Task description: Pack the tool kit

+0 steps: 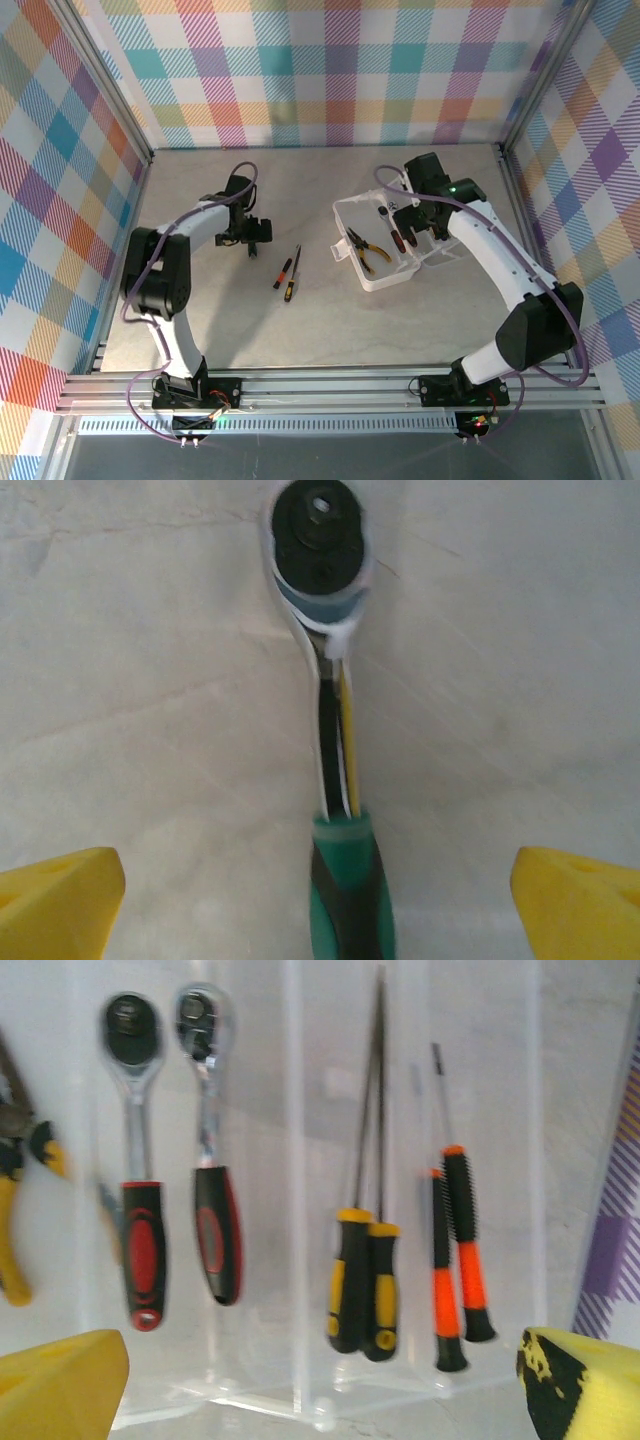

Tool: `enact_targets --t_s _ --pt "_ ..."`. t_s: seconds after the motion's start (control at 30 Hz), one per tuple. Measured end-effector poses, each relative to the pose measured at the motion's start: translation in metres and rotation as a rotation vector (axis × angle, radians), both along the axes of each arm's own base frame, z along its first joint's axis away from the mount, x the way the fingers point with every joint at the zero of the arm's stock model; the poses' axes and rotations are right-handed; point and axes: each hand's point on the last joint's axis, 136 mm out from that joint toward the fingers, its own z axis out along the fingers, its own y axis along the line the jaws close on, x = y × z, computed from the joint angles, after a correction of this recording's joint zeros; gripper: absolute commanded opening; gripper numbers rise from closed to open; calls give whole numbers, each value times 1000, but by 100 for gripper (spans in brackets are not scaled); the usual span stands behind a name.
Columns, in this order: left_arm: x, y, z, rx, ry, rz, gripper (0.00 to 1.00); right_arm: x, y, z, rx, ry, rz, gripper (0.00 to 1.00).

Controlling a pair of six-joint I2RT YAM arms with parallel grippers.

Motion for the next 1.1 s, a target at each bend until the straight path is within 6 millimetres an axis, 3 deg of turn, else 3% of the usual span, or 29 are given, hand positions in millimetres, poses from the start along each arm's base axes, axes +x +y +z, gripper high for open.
enact_targets --t_s 0.13,0.33,0.87,1.1 --pt "27 6 -18 9 14 33 83 0 14 -11 2 31 36 99" --pt "73 2 -16 -10 -25 50 67 -1 27 -19 4 50 70 99" --pt "74 12 -18 -22 37 50 24 -2 33 -24 7 68 85 99" --pt "73 10 -17 -38 41 42 11 -3 35 -24 13 70 90 99"
